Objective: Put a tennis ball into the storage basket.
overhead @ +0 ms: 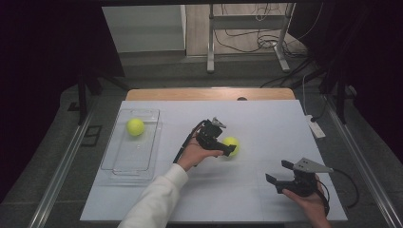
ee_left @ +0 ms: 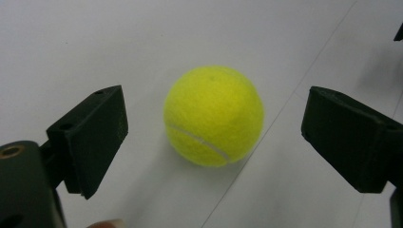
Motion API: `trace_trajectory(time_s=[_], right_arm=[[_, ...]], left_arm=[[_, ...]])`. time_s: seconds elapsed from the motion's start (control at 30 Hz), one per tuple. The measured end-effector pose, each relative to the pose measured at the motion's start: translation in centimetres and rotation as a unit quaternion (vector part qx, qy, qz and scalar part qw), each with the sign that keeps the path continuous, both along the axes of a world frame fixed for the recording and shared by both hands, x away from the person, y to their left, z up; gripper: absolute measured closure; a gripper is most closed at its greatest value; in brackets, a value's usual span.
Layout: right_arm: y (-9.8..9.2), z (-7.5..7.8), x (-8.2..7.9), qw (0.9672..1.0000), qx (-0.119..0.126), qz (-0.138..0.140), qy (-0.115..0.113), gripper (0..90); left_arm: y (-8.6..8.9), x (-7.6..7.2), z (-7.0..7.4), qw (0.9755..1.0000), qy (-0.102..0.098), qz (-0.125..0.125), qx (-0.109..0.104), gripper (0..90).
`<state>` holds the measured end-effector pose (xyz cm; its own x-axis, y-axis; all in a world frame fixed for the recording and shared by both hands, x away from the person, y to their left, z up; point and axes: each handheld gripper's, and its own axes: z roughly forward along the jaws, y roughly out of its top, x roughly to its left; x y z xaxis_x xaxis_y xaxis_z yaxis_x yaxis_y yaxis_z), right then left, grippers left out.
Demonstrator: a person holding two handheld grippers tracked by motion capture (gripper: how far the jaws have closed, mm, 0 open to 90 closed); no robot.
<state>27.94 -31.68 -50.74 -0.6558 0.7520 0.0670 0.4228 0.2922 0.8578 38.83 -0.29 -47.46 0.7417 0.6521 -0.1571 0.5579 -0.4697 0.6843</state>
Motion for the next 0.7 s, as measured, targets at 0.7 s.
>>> trace_trajectory(time_s=[0.7], right_arm=[[0.0, 0.0, 0.0, 1.0000, 0.001, 0.001, 0.000, 13.2]], left_arm=[[-2.1, 1.5, -2.5, 0.9994, 0.029, -0.003, 0.020, 8.6]])
